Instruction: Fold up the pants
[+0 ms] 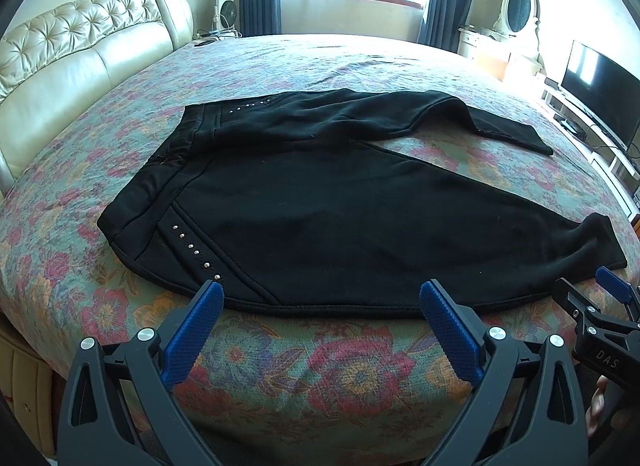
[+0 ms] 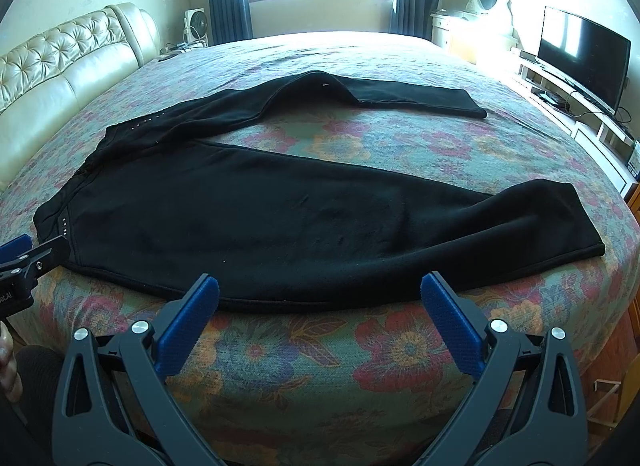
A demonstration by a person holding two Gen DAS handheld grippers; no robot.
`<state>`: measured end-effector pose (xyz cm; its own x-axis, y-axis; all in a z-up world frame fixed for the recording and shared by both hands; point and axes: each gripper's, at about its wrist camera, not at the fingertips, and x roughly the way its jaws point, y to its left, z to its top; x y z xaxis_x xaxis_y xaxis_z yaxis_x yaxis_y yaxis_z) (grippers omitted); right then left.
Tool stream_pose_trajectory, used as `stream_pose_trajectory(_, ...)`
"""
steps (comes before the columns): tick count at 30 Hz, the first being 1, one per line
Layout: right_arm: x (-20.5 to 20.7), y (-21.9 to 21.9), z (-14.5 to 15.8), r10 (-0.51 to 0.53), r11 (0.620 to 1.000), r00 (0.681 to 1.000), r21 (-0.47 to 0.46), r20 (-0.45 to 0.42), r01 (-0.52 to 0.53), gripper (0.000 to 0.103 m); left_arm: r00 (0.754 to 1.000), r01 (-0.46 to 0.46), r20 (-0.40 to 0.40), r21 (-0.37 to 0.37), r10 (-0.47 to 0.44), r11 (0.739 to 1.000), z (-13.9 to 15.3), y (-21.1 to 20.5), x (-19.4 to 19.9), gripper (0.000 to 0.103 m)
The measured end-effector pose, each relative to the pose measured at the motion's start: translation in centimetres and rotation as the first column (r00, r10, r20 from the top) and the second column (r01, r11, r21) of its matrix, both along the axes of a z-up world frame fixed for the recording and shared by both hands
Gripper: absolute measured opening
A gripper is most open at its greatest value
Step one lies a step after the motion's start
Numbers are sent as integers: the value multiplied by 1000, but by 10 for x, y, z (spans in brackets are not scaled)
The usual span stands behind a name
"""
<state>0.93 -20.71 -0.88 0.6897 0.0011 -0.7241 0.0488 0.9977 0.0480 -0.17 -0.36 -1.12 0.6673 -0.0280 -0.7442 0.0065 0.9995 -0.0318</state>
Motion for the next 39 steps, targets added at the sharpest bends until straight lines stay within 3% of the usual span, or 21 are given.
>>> stream_pose_trajectory(26,19,-4,2,31,999,999,24,-22,-30,101,999,33,-19,1,-33,999,-1,3,9,98)
stream_pose_trajectory(29,26,-4,6,38,999,999,27,-19,-38,101,999,45,7,-30,-44,999,8,17,22,98)
stream_pose_trajectory(34,41,-2,10,54,998,998,33,-21,-54,101,995,96,-25,-45,-97,994,18,59,63,98)
stream_pose_trajectory(39,62,7,9,93,994,995,64,-40,-90,101,997,25,-68,-6,-25,1000,22,127,130,98)
